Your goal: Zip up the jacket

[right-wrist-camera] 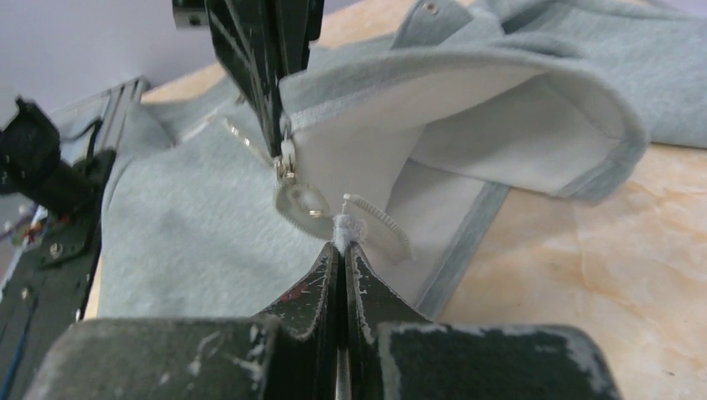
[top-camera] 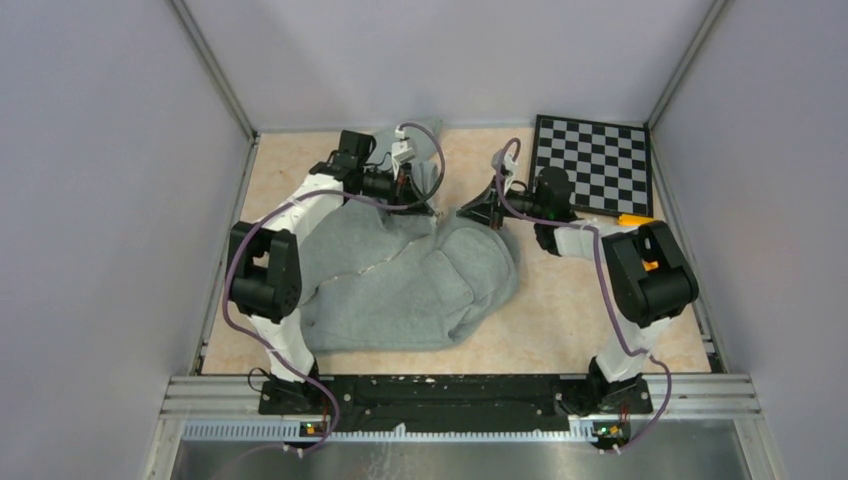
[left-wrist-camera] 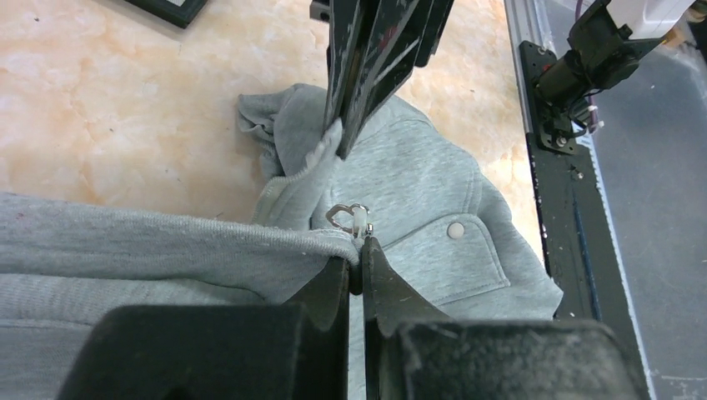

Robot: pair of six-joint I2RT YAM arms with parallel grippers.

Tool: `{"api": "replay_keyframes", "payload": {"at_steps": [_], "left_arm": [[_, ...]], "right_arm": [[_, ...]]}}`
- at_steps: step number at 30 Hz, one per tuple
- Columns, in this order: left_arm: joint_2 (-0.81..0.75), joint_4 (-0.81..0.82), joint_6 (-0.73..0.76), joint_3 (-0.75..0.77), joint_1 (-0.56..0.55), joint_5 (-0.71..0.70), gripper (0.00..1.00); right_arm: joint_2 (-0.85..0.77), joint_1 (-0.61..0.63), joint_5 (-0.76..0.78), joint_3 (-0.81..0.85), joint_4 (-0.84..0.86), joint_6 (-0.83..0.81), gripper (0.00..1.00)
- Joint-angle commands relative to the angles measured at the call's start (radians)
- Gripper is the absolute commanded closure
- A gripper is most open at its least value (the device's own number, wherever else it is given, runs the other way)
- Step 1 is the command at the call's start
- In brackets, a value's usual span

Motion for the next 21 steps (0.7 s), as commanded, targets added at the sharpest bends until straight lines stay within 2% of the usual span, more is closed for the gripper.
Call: {"api": "replay_keyframes", "payload": {"at_steps": [1, 5, 10, 16, 21], "left_arm": [[-0.108, -0.041, 0.167, -0.015, -0.009, 0.018, 1.0], [-0.128, -0.109, 0.268, -0.008, -0.019, -0.007, 1.0], [-0.155, -0.143, 0.341, -0.026, -0.031, -0.041, 1.0], [-0.177, -0.156, 0.374, -0.027, -0.036, -0.04, 1.0], [-0.197, -0.141, 0.381, -0.045, -0.044, -0.077, 1.0]], "right_arm": [[-0.021, 0.046, -0.1, 0.07, -0.157, -0.254, 1.0], [0.02, 0.05, -0.214, 0.137, -0.184, -0.24, 1.0], [0.05, 0.057, -0.251, 0.151, -0.09, -0.139, 1.0], [0.052, 0.056, -0.22, 0.208, -0.278, -0.226, 1.0], [0.036, 0.058, -0.29, 0.175, -0.252, -0.256, 1.0]]}}
